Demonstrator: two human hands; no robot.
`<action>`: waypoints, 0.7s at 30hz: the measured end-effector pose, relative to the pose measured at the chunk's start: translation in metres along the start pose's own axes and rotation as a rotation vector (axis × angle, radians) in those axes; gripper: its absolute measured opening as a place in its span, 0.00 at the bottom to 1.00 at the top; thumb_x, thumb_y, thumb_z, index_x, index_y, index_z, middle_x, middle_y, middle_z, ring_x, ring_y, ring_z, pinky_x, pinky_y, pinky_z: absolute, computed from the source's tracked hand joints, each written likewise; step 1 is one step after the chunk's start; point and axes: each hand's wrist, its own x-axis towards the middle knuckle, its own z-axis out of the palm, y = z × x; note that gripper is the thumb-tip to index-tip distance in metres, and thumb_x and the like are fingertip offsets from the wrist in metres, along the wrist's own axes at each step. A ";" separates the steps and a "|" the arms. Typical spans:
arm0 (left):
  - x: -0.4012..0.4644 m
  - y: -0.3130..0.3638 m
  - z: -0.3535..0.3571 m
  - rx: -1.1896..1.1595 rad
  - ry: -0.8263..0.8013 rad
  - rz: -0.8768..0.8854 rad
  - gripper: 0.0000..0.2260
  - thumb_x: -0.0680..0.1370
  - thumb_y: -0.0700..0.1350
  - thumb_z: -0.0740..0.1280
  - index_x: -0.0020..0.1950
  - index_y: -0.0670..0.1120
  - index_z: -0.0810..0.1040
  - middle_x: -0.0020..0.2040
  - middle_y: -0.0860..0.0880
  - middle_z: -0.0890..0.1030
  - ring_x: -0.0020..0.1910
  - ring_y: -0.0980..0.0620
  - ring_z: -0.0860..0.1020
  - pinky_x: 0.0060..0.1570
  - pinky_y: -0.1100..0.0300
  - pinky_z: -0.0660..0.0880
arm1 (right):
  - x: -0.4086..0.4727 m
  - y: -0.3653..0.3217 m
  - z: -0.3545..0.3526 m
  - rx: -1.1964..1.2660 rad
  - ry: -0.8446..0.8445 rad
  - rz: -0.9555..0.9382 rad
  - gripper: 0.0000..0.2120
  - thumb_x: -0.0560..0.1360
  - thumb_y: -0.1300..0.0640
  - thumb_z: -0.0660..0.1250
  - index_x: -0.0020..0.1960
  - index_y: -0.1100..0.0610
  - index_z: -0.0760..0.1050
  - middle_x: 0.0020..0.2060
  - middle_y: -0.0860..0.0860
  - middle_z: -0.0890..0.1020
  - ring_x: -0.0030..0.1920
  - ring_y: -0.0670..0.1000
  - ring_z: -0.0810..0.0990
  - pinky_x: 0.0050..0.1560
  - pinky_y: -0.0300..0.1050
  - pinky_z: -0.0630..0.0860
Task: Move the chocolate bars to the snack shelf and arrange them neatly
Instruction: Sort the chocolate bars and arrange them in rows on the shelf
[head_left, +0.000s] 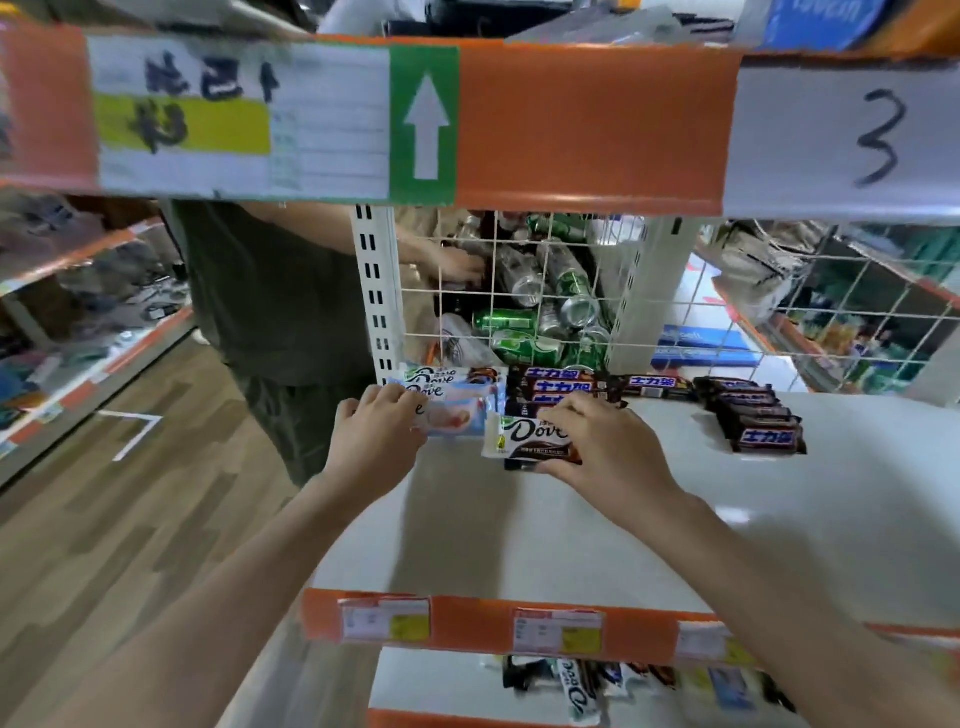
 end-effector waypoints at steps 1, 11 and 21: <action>0.004 -0.002 0.002 0.007 0.004 -0.001 0.16 0.76 0.49 0.64 0.64 0.52 0.70 0.61 0.50 0.72 0.61 0.48 0.68 0.57 0.52 0.64 | 0.001 -0.001 0.001 0.001 0.006 0.008 0.26 0.71 0.41 0.69 0.66 0.49 0.71 0.57 0.44 0.74 0.57 0.48 0.73 0.53 0.43 0.68; 0.031 0.000 0.014 -0.099 0.020 0.077 0.18 0.76 0.48 0.65 0.65 0.51 0.69 0.63 0.49 0.72 0.63 0.48 0.67 0.59 0.50 0.64 | 0.006 0.000 0.004 -0.018 0.020 0.065 0.27 0.70 0.42 0.70 0.66 0.49 0.71 0.56 0.44 0.74 0.57 0.47 0.72 0.50 0.41 0.65; 0.034 -0.005 0.019 -0.203 0.047 0.115 0.17 0.72 0.48 0.72 0.59 0.47 0.76 0.58 0.48 0.74 0.58 0.47 0.70 0.54 0.52 0.69 | 0.012 -0.007 0.011 -0.023 0.003 0.072 0.27 0.70 0.42 0.70 0.66 0.49 0.71 0.55 0.45 0.74 0.58 0.48 0.73 0.54 0.44 0.65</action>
